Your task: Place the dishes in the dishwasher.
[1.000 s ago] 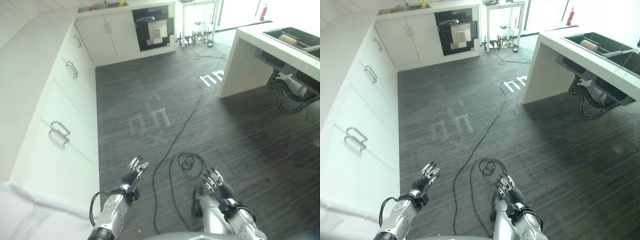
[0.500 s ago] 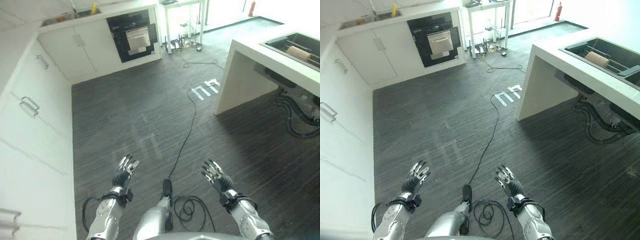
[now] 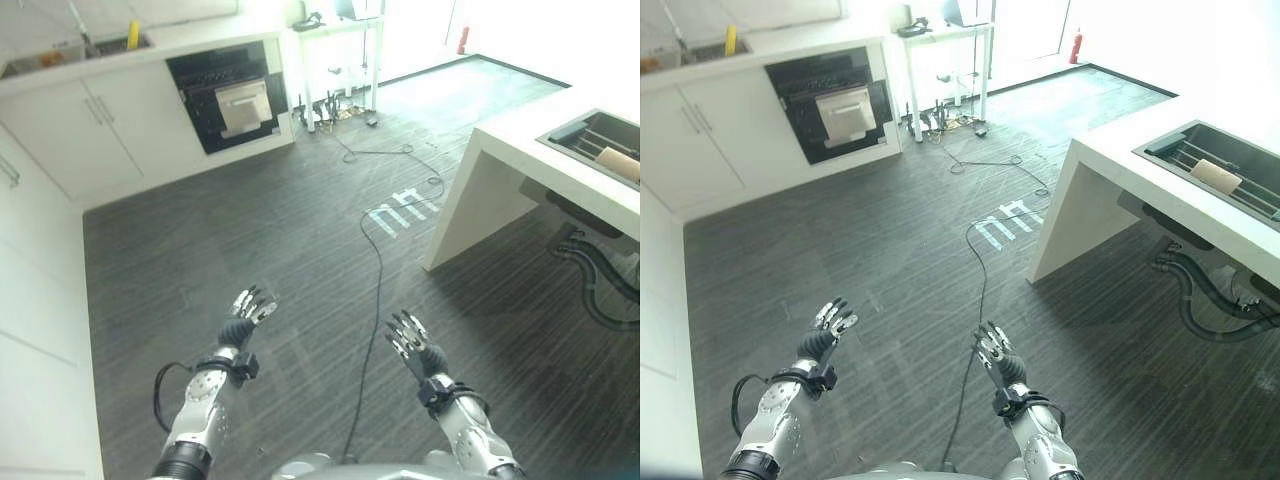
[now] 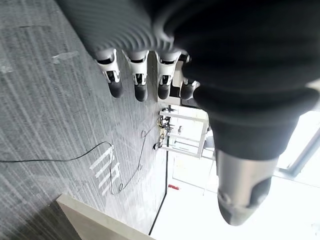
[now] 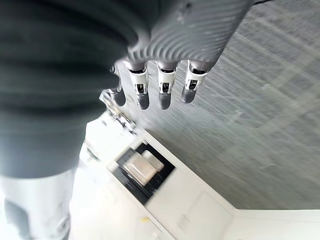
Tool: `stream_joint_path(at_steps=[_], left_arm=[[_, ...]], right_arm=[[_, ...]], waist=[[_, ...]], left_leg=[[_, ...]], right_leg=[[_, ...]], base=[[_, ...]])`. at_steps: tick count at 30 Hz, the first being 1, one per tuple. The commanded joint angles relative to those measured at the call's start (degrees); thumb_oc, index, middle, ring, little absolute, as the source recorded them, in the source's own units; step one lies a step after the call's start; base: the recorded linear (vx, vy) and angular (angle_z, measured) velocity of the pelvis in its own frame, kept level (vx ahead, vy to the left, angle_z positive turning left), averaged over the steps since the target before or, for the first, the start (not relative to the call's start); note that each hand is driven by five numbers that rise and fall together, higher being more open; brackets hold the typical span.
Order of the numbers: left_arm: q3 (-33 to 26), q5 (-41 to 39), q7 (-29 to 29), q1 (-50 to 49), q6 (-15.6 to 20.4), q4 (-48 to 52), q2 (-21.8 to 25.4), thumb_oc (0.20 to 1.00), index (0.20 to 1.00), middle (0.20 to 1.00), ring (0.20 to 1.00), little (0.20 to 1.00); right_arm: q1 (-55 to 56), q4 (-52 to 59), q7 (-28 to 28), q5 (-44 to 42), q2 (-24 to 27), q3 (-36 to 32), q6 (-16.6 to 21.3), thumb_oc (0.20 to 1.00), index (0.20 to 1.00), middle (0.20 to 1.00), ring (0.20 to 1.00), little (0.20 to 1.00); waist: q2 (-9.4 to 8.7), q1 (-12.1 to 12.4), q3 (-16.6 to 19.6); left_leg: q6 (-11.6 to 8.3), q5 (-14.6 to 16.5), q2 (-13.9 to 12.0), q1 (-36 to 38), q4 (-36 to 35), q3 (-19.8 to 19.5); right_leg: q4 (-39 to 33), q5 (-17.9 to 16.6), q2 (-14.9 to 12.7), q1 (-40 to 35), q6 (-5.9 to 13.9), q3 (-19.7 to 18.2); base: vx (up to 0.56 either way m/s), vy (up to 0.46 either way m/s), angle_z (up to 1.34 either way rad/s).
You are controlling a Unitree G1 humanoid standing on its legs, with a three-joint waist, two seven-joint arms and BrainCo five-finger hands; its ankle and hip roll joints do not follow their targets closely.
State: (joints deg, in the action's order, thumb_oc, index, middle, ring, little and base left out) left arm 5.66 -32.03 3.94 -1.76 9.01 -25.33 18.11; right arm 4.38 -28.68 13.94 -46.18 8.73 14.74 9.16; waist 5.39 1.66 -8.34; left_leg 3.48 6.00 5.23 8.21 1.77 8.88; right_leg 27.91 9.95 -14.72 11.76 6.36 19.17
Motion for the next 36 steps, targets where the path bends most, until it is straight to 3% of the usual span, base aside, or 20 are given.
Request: stream_joint_path(at_steps=[1, 2, 4, 7, 10, 12, 13, 15, 16, 18, 20, 25, 30, 34, 36], left_arm=[[-0.3, 3.0, -0.7, -1.3, 2.2, 6.0, 3.6, 1.0, 1.0, 1.0, 1.0, 1.0], [-0.3, 2.9, -0.8, -1.6, 2.3, 6.9, 4.0, 1.0, 1.0, 1.0, 1.0, 1.0], [-0.4, 3.2, -0.5, -2.4, 3.5, 7.4, 4.2, 1.0, 1.0, 1.0, 1.0, 1.0], [-0.4, 2.5, -2.3, -2.5, 3.7, 7.9, 3.9, 1.0, 1.0, 1.0, 1.0, 1.0], [-0.2, 2.0, -2.3, -2.8, 3.1, 8.9, 2.5, 1.0, 1.0, 1.0, 1.0, 1.0], [0.2, 1.8, -1.8, -2.6, 3.8, 8.6, 2.2, 1.0, 1.0, 1.0, 1.0, 1.0], [0.4, 1.4, -1.5, -2.8, 4.3, 8.9, 1.7, 1.0, 1.0, 1.0, 1.0, 1.0], [0.5, 1.3, -1.5, -3.2, 4.7, 9.4, 1.3, 1.0, 1.0, 1.0, 1.0, 1.0], [0.0, 1.4, -1.9, -4.1, 5.0, 9.9, 0.7, 1.0, 1.0, 1.0, 1.0, 1.0], [0.0, 1.7, -1.7, -4.1, 4.5, 10.0, 0.5, 1.0, 1.0, 1.0, 1.0, 1.0], [0.7, 2.5, -2.9, -3.1, 3.7, 9.6, -0.1, 1.0, 1.0, 1.0, 1.0, 1.0], [0.8, 3.1, -1.8, -2.6, 4.8, 7.3, -1.0, 1.0, 1.0, 1.0, 1.0, 1.0], [2.1, 3.3, -2.3, -1.7, 4.7, 7.0, -0.1, 1.0, 1.0, 1.0, 1.0, 1.0], [1.9, 3.1, -2.9, -1.7, 5.5, 7.1, -0.2, 1.0, 1.0, 1.0, 1.0, 1.0], [2.1, 4.2, -3.2, -0.6, 5.7, 7.1, 0.3, 1.0, 1.0, 1.0, 1.0, 1.0]], right_arm=[[-1.4, 2.5, 1.5, -0.9, -0.1, -1.9, 3.2, 1.0, 1.0, 1.0, 1.0, 1.0], [-1.9, 2.8, 1.5, -1.1, 0.0, -2.5, 2.9, 1.0, 1.0, 1.0, 1.0, 1.0], [-2.0, 4.1, 1.1, -0.9, 0.1, -2.9, 2.4, 1.0, 1.0, 1.0, 1.0, 1.0], [-1.7, 5.9, 1.3, -1.2, 0.5, -2.1, 2.2, 1.0, 1.0, 1.0, 1.0, 1.0], [-1.1, 8.0, 1.1, -1.0, 2.4, -2.1, 1.6, 1.0, 1.0, 1.0, 1.0, 1.0], [-1.1, 8.0, 1.3, -1.3, 3.1, -2.2, 1.5, 1.0, 1.0, 1.0, 1.0, 1.0], [-1.2, 7.8, 1.4, -1.4, 3.6, -2.3, 1.1, 1.0, 1.0, 1.0, 1.0, 1.0], [-1.3, 7.4, 1.9, -0.9, 3.7, -2.2, 1.0, 1.0, 1.0, 1.0, 1.0, 1.0], [-2.0, 6.9, 2.3, 0.0, 3.3, -1.6, 0.4, 1.0, 1.0, 1.0, 1.0, 1.0], [-2.7, 6.4, 1.6, 0.6, 2.6, -0.5, 0.7, 1.0, 1.0, 1.0, 1.0, 1.0], [-3.0, 6.8, 0.5, 0.8, 2.0, 0.1, 0.4, 1.0, 1.0, 1.0, 1.0, 1.0], [-2.1, 6.6, -0.3, 1.8, 1.7, 0.4, 0.0, 1.0, 1.0, 1.0, 1.0, 1.0], [-1.1, 7.0, -0.8, 1.5, 1.5, -0.7, -0.3, 1.0, 1.0, 1.0, 1.0, 1.0], [-1.1, 7.0, 0.3, 1.5, 1.9, -1.1, -0.6, 1.0, 1.0, 1.0, 1.0, 1.0], [-1.6, 7.0, 0.1, 0.7, 1.8, -0.7, -0.1, 1.0, 1.0, 1.0, 1.0, 1.0]], waist=[[-4.54, 0.5, 0.5], [-4.8, 0.3, 0.2], [-4.98, 0.4, 0.0], [-5.65, -0.4, 0.6], [-6.18, -2.3, 1.4], [-6.85, -2.8, 1.5], [-7.23, -2.9, 1.2], [-7.44, -2.2, 0.9], [-6.98, -0.7, 0.9], [-5.96, 0.2, 1.4], [-5.26, 1.1, 1.7], [-4.3, 1.6, 2.8], [-4.55, 0.3, 4.0], [-4.9, 0.5, 3.3], [-4.83, 0.8, 2.4]], left_leg=[[-6.28, -3.5, -6.9, -1.1, -4.7, 3.0], [-6.47, -2.8, -7.2, -0.6, -4.9, 3.7], [-6.71, -2.1, -8.9, -0.3, -4.1, 5.3], [-7.65, -3.0, -11.8, -0.3, -3.4, 6.9], [-9.17, -4.3, -15.7, -1.2, -0.2, 7.6], [-9.21, -3.0, -16.3, -2.8, 4.3, 6.1], [-9.34, -3.2, -16.0, -4.7, 9.3, 4.2], [-8.92, -2.4, -13.9, -6.2, 11.8, 0.9], [-7.96, -1.2, -10.3, -6.5, 9.5, -2.5], [-8.63, -3.8, -9.7, -6.8, 3.7, -2.7], [-8.76, -5.8, -8.2, -8.0, 0.9, -6.1], [-6.64, -4.9, -4.3, -7.2, -0.1, -12.2], [-5.19, -3.4, -4.6, -4.5, -1.1, -8.6], [-3.72, -1.1, -3.2, -5.0, 1.9, -9.2], [-2.64, -0.2, -2.7, -6.0, 3.8, -9.6]], right_leg=[[-19.0, -19.0, -5.5, -8.4, 4.16, 2.6], [-20.5, -20.5, -6.6, -7.7, 4.92, 2.6], [-22.8, -18.2, -5.9, -9.8, 4.91, 3.1], [-24.8, -14.6, -2.0, -12.4, 4.59, 3.4], [-25.7, -10.8, 3.5, -14.4, 1.59, 0.1], [-25.3, -10.0, 4.8, -14.4, 0.21, -1.5], [-25.1, -9.7, 5.7, -14.7, -0.77, -2.9], [-25.4, -9.6, 6.1, -15.1, -1.16, -3.9], [-25.7, -9.3, 6.8, -15.6, -1.03, -4.8], [-27.4, -8.6, 8.2, -16.8, -1.11, -5.8], [-28.3, -7.6, 9.4, -18.1, -1.29, -7.5], [-28.1, -6.5, 10.6, -18.6, -1.75, -10.2], [-25.9, -5.8, 9.2, -18.5, -1.22, -9.4], [-23.1, -5.2, 8.0, -17.4, -1.13, -10.0], [-17.0, -3.4, 8.4, -15.7, -1.48, -10.7]], base=[[0.06, -0.308, -0.12], [0.03, -0.337, -0.01], [0.01, -0.404, 0.22], [0.03, -0.507, 0.86], [0.01, -0.444, -0.41], [-0.03, -0.322, -1.75], [-0.02, -0.26, -1.83], [0.0, -0.152, -1.75], [0.04, -0.079, -1.57], [0.11, -0.018, -1.92], [0.17, -0.005, -1.36], [0.18, 0.058, -0.71], [0.14, 0.152, -0.63], [0.1, 0.207, -0.34], [0.06, 0.17, -0.57]])
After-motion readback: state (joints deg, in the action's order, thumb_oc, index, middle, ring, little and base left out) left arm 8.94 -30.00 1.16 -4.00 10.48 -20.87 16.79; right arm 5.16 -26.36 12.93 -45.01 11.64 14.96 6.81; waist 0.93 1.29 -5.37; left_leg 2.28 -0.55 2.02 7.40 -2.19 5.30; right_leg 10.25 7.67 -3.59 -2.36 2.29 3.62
